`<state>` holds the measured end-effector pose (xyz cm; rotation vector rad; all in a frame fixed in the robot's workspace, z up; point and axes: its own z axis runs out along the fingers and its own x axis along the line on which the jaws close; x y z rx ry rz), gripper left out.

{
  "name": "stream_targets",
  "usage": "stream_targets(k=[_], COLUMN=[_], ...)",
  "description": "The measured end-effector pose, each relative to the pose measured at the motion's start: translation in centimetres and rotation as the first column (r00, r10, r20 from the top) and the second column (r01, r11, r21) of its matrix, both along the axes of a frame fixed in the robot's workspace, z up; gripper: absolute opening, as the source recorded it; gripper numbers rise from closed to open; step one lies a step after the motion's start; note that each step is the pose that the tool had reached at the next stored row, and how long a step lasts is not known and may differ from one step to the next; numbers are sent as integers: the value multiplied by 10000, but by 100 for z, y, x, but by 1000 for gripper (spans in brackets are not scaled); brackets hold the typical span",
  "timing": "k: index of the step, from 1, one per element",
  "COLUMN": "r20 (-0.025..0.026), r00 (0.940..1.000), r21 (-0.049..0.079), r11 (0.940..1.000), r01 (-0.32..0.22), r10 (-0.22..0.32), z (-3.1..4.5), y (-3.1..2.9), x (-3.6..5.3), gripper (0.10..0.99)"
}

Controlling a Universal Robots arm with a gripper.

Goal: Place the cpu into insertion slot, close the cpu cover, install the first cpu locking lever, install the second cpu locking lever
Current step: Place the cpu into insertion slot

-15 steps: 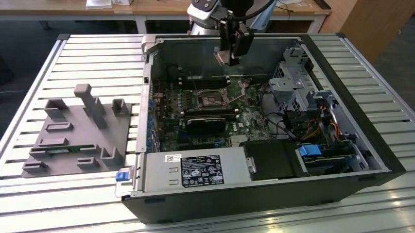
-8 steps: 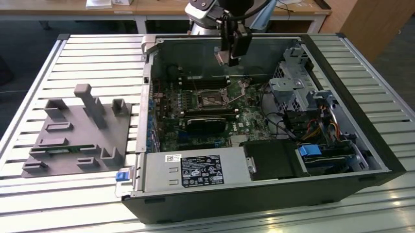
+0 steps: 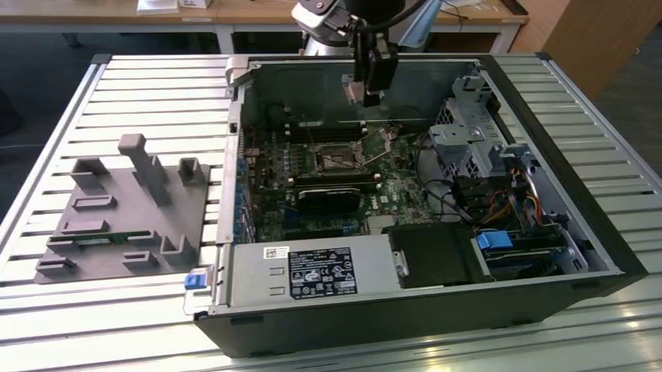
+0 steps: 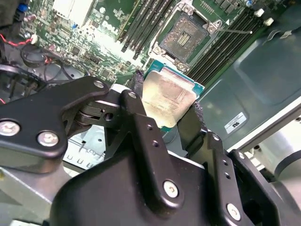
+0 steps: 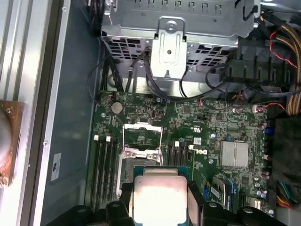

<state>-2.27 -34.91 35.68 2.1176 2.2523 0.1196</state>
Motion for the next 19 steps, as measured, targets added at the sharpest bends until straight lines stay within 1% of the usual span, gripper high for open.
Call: stream_targets(k=[4,8,13,16,19], r20=[0,0,0,1,1], r00=[9992,9966,9887,9880,9917], r21=[-3,-3,-4,-4,-3], r11=[9992,9966,9887,9880,9917], r01=[394,824,1502,1546,1284], r10=[-394,-824,-1502,-1546,-1284], z=[-3,-6,-13,-22,-38], y=[0,0,2,2,2], x=[0,0,0,-11,-21], gripper=[541,541,541,541,541])
